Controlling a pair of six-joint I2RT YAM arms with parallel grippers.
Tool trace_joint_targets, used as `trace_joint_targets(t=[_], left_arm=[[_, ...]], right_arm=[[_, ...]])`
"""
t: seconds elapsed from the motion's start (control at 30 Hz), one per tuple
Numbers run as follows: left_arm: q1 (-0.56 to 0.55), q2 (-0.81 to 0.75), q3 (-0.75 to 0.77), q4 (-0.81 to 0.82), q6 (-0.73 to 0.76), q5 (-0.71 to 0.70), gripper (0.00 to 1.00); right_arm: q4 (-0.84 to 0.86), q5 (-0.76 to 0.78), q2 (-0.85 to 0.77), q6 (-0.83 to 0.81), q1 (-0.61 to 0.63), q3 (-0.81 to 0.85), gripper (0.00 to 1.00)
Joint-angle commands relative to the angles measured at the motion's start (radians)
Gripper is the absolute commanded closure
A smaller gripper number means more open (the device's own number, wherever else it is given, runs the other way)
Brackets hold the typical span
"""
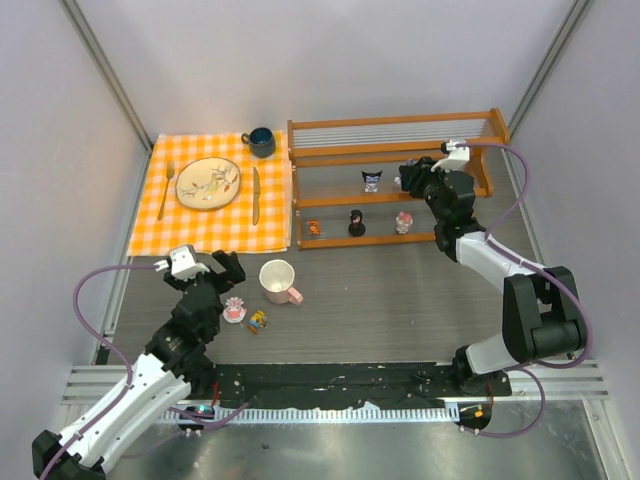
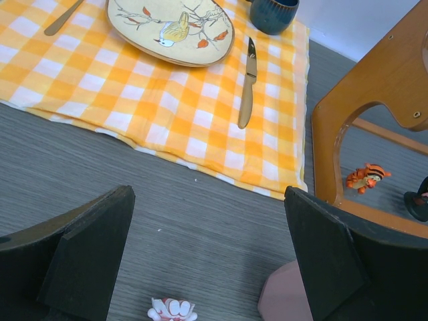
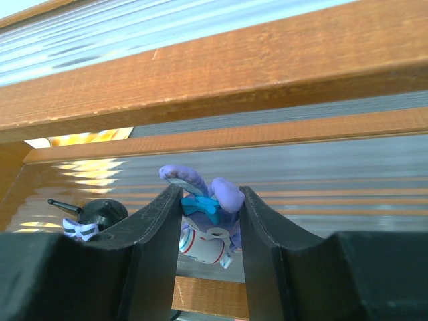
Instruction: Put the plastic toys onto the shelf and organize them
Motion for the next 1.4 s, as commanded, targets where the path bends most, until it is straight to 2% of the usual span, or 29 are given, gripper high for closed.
trace_joint_targets(t=[0.0,0.6,0.67,0.77,0.8,0.9,1.0,1.37], left_arm=[[0.003,0.003,0.002,0.049,0.002,-0.006,0.00],[0.003,0.002,0.002,0.050,0.002,-0.006,0.00],[0.003,0.002,0.002,0.049,0.003,-0.004,0.00],[0.003,0.003,0.002,0.047,0.003,-0.004,0.00],[0.003,0.003,0.002,0.049,0.003,-0.004,0.00],[0.003,0.002,0.002,0.047,0.002,-0.006,0.00],[0.003,0.002,0.001,0.047,0.003,-0.006,0.00],[0.003,0.000,0.002,0.046,0.005,-0.012,0.00]], right_arm=[[0.040,0.010,-0.024,-0.017,-0.006,0.015,0.77],[0.031,0.022,-0.052,-0.025,-0.019,-0.008,0.76],[0.031,0.022,-0.053,-0.026,-0.019,-0.013,0.72],[0.031,0.020,-0.052,-0.025,-0.022,-0.013,0.57],[0.031,0.020,-0.050,-0.022,-0.020,-0.013,0.45],[0.029,0.023,-0.050,-0.020,-0.020,-0.014,0.32],[0.031,0.025,-0.052,-0.020,-0.020,-0.014,0.27],[0.002,0.025,-0.096,-0.019,-0.022,-0.030,0.21]])
